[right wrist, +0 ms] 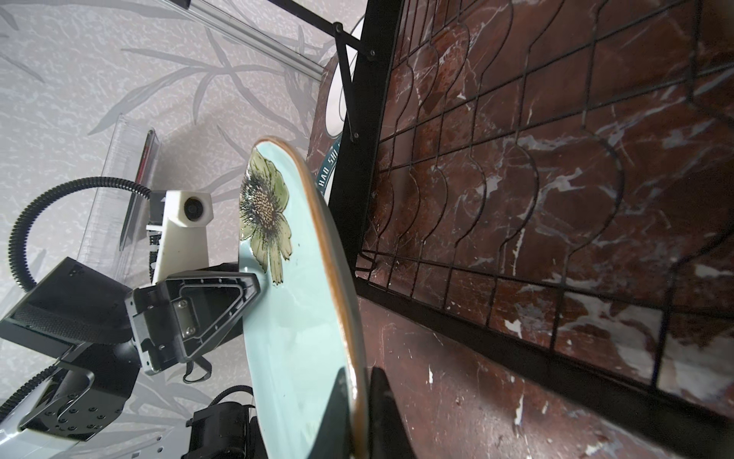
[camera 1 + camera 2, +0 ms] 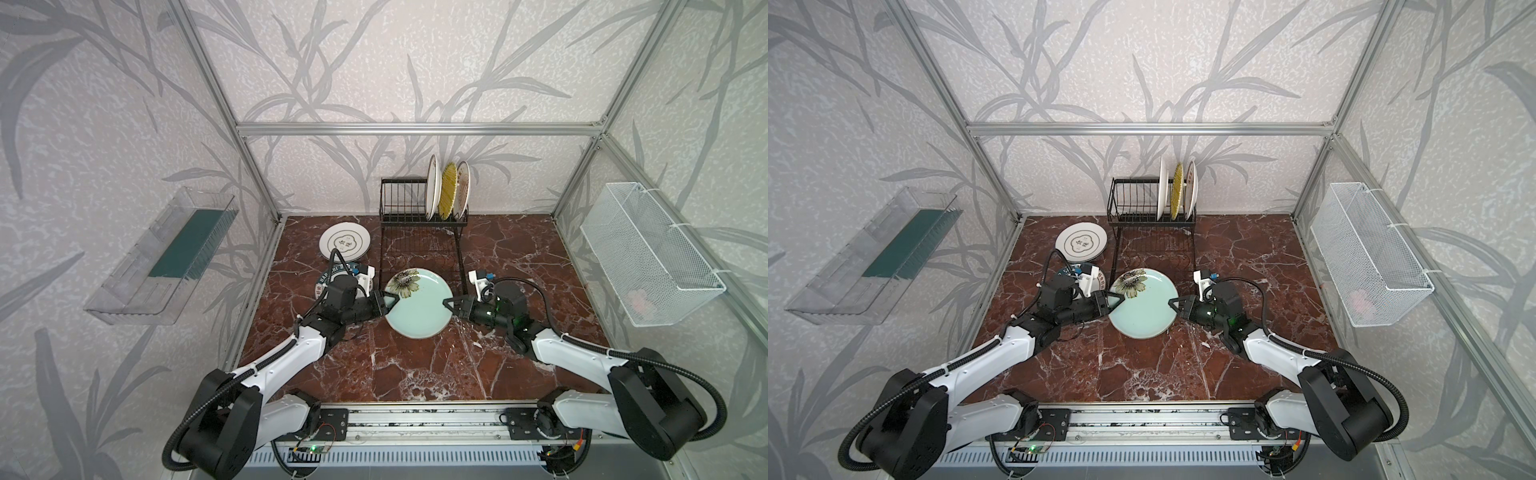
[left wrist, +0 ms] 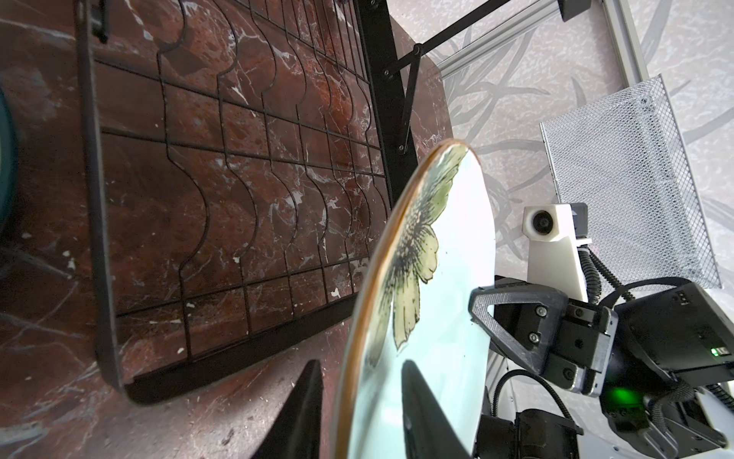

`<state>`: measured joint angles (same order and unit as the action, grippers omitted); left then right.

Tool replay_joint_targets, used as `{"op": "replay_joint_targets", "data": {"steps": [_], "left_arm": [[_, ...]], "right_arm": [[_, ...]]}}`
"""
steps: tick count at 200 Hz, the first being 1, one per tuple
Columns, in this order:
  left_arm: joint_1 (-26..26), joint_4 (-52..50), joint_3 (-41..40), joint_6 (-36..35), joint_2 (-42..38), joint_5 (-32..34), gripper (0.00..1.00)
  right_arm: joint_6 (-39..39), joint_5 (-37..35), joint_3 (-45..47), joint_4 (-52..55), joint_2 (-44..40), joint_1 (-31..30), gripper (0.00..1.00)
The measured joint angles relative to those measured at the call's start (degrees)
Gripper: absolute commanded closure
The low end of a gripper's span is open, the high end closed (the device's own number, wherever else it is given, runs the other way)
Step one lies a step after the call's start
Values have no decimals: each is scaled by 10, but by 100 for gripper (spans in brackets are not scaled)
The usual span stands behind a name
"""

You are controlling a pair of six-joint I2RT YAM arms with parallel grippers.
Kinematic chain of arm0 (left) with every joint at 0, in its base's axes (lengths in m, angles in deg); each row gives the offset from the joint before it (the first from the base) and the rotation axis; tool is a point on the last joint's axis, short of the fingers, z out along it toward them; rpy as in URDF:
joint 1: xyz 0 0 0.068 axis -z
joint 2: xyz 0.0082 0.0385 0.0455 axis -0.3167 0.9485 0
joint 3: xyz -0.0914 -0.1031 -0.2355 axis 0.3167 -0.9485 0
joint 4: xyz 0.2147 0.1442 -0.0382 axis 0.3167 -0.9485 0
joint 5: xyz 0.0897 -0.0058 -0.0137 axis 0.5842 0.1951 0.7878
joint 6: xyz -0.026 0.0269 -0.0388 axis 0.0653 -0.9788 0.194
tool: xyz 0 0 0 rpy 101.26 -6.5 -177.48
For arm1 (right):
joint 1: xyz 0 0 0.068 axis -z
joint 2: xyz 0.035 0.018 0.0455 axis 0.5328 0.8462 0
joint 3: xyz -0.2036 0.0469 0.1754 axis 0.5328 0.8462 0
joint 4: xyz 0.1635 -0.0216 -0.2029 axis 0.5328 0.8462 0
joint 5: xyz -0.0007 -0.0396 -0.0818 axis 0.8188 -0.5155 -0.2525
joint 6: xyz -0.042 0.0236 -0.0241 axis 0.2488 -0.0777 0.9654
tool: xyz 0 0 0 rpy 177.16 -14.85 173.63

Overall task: Load plates into a dish rack
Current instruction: Pick up the plate from the bottom-center of the table.

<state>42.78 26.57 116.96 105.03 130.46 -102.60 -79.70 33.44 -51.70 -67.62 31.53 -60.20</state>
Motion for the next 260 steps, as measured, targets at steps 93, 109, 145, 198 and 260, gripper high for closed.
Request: {"op": "replay_joint_targets", "data": {"steps": [93, 109, 145, 198, 260], "left_arm": [[0, 2, 1, 3, -1, -6, 87], [-1, 3, 2, 9, -2, -6, 91], [-2, 2, 2, 12, -5, -6, 100], [-2, 17, -1, 29, -14, -6, 100], [0, 62, -16, 55, -16, -4, 100]], "right_arm": [[3, 0, -5, -5, 6, 3, 100], [3, 2, -5, -5, 6, 5, 100], [2, 3, -5, -5, 6, 6, 100], [-3, -1, -5, -11, 5, 7, 84], [-11, -6, -5, -33, -1, 7, 68]]}}
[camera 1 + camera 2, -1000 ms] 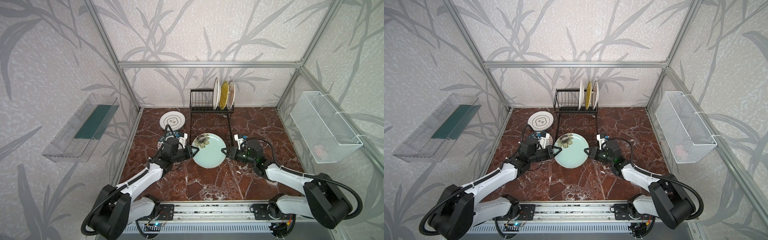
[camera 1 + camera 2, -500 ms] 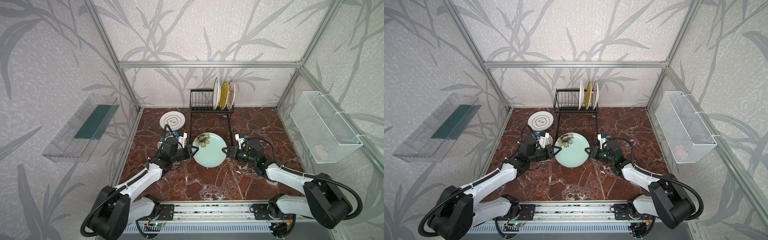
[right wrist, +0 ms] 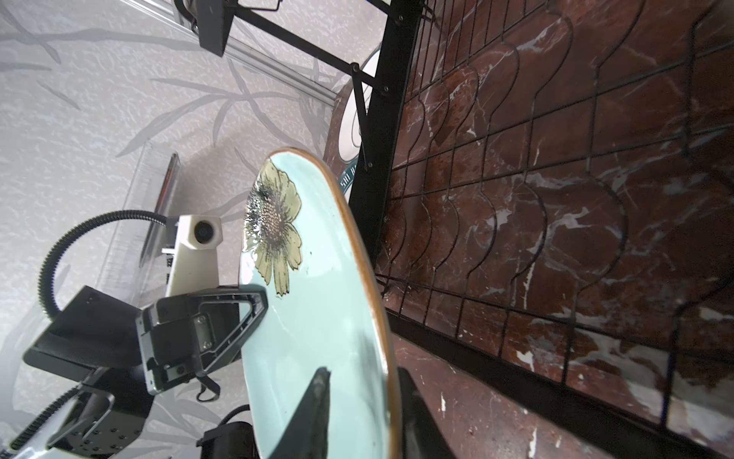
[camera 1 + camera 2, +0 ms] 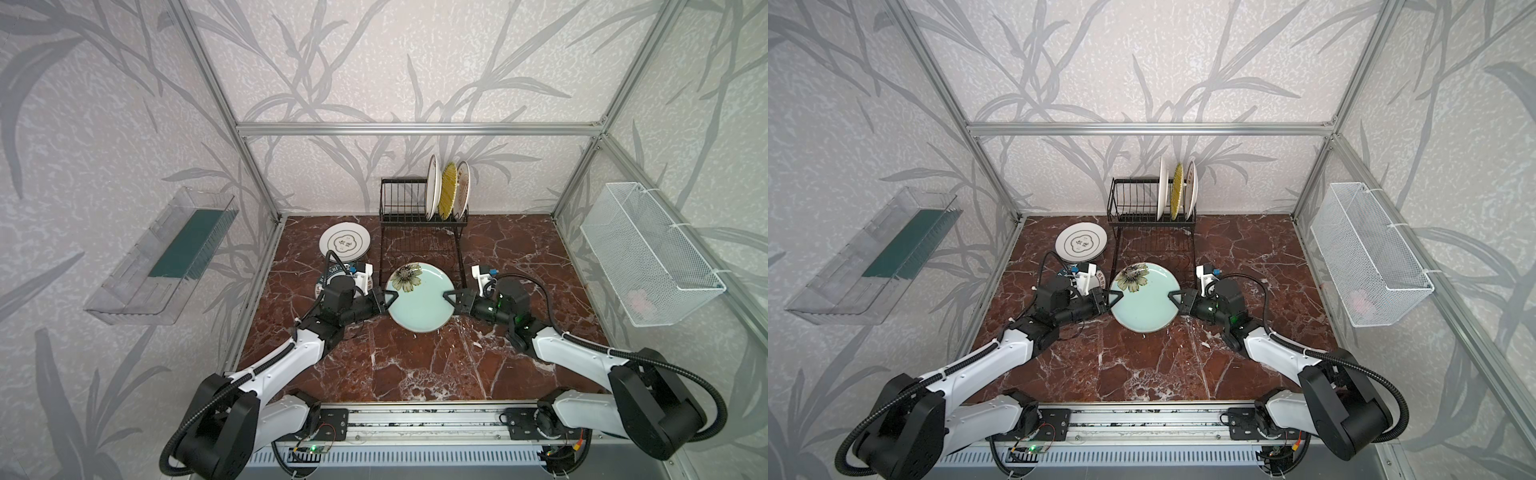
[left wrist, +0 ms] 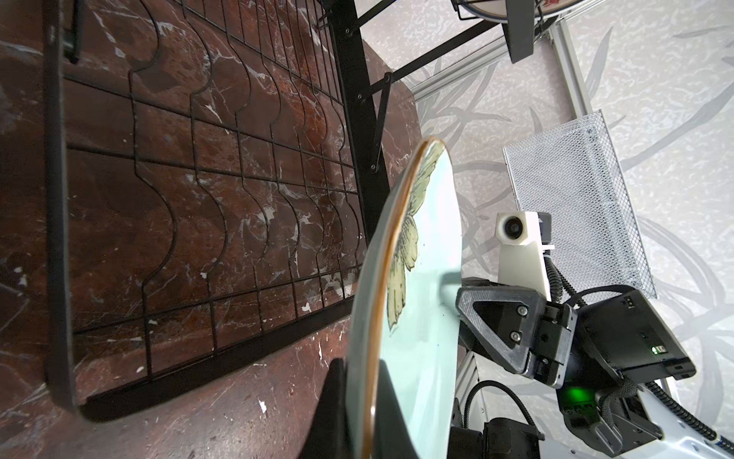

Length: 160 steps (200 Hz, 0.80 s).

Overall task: Load plates into a dish rack
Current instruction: Pick up the plate from the bottom-center of the table.

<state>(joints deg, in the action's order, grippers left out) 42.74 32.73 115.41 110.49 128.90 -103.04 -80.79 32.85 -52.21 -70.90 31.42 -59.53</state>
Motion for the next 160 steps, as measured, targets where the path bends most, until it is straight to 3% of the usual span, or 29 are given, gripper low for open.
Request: {"op": "replay_joint_targets", "data": {"steps": [160], "left_arm": [[-1, 35, -12, 22, -9, 25, 100]], "right_arm": [[-57, -5, 0, -131, 68, -25, 55]]}}
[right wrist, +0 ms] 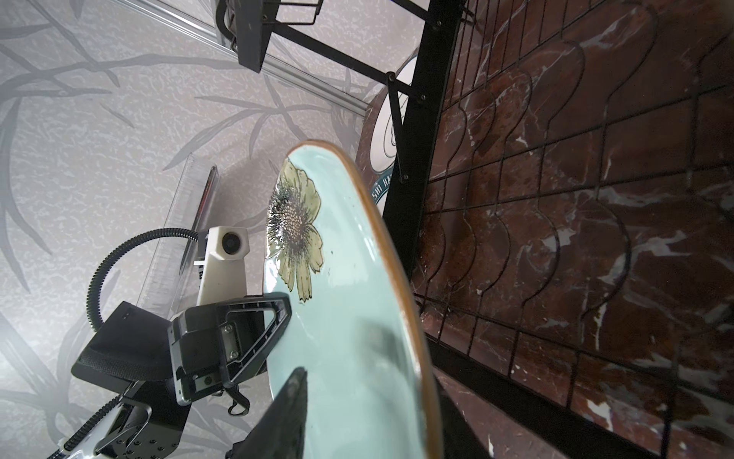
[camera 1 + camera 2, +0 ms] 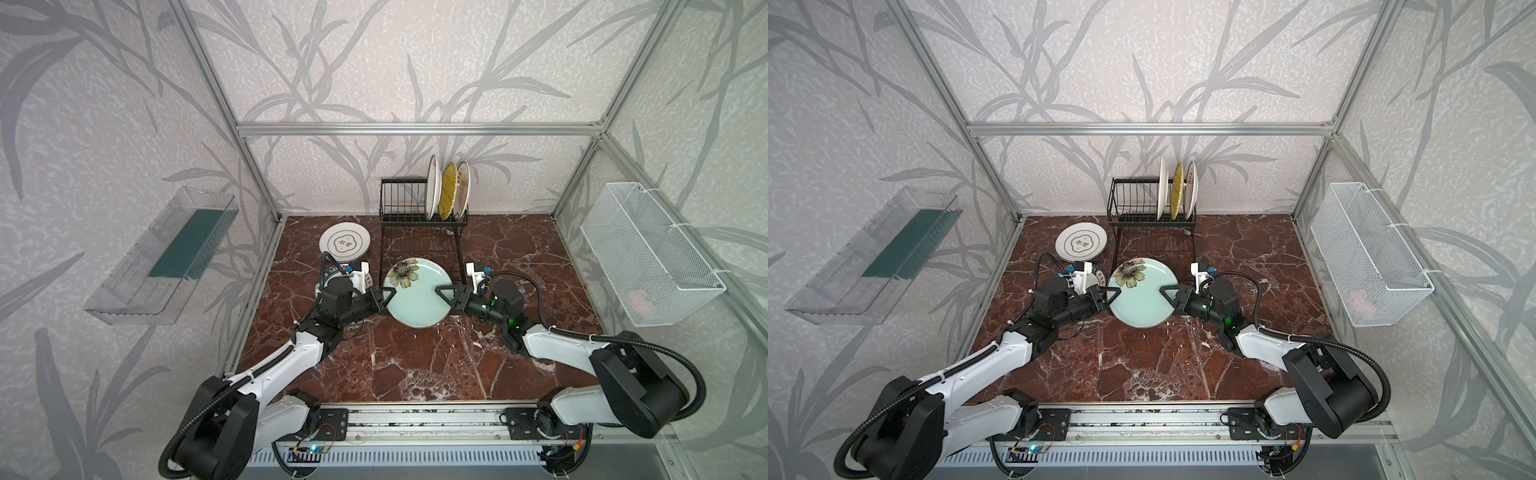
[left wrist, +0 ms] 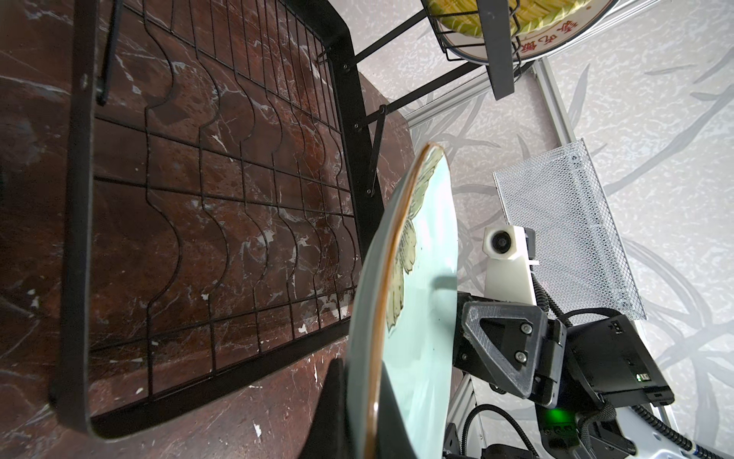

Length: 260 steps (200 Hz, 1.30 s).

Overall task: Load plates into a dish rack
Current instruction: Pick up the plate from the bottom-center of the table.

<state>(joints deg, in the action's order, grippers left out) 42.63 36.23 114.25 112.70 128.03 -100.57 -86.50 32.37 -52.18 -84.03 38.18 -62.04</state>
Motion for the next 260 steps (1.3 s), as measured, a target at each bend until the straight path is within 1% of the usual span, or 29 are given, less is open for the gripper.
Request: {"op": "replay_joint_targets", "data": {"steps": [82, 109, 140, 194, 216, 244, 260], "left_arm": [[0, 24, 0, 6, 0, 0, 100], [0, 34, -4, 10, 0, -1, 100], [0, 46, -7, 13, 0, -1, 100], [-1, 60, -8, 15, 0, -3, 100], [-5, 67, -11, 28, 1, -2, 100], [-7, 72, -11, 30, 1, 0, 100], [-7, 72, -11, 30, 0, 1, 100]], "right_arm": [[-29, 15, -9, -57, 39, -17, 55], [-37, 16, -10, -70, 44, -19, 58], [-47, 16, -10, -79, 49, -19, 64], [-75, 22, -10, -119, 69, -19, 80], [-90, 26, -12, -143, 73, -18, 86], [-94, 26, -15, -153, 79, -18, 100], [-95, 26, -15, -153, 80, -18, 100]]}}
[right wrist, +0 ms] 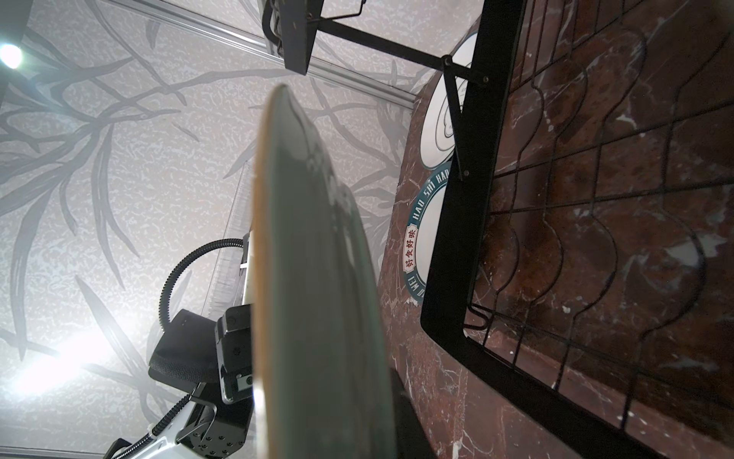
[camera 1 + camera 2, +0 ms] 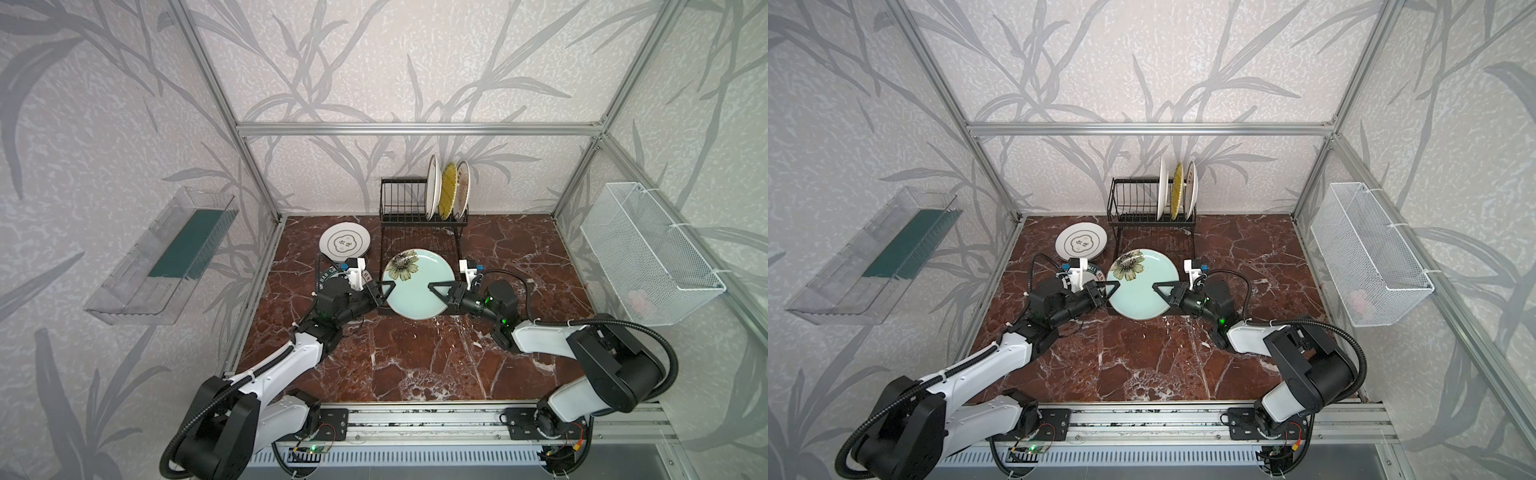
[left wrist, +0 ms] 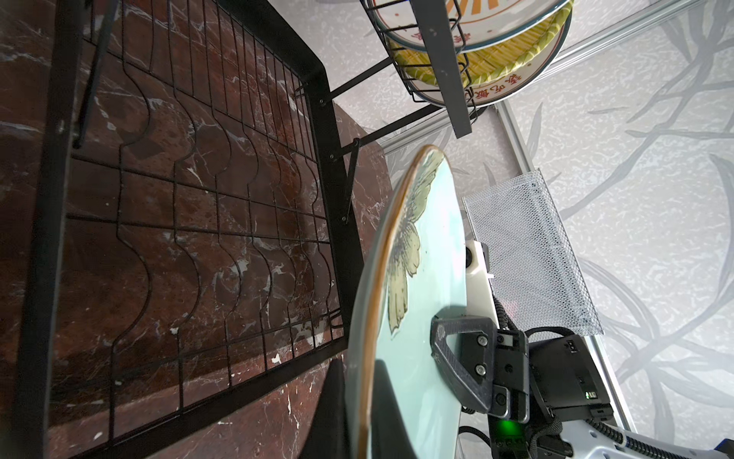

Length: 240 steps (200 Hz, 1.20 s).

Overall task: Load plates into a dish rack
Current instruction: Pick up the plate from the bottom-center of the table.

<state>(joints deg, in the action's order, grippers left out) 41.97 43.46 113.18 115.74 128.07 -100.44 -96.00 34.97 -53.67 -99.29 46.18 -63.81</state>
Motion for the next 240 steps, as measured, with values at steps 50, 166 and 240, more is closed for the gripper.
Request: {"op": "replay_joint_targets", "data": {"steps": [50, 166, 240], "left_arm": [[0, -9, 0, -6, -3, 3, 100], [8, -141, 1, -89, -76, 29, 66], [8, -195, 1, -125, -127, 58, 66]], "right_arm": [[2, 0, 0, 5, 0, 0, 100], [73, 0, -24, 125, -37, -11, 100], [149, -33, -74, 279, -92, -12, 100]]}}
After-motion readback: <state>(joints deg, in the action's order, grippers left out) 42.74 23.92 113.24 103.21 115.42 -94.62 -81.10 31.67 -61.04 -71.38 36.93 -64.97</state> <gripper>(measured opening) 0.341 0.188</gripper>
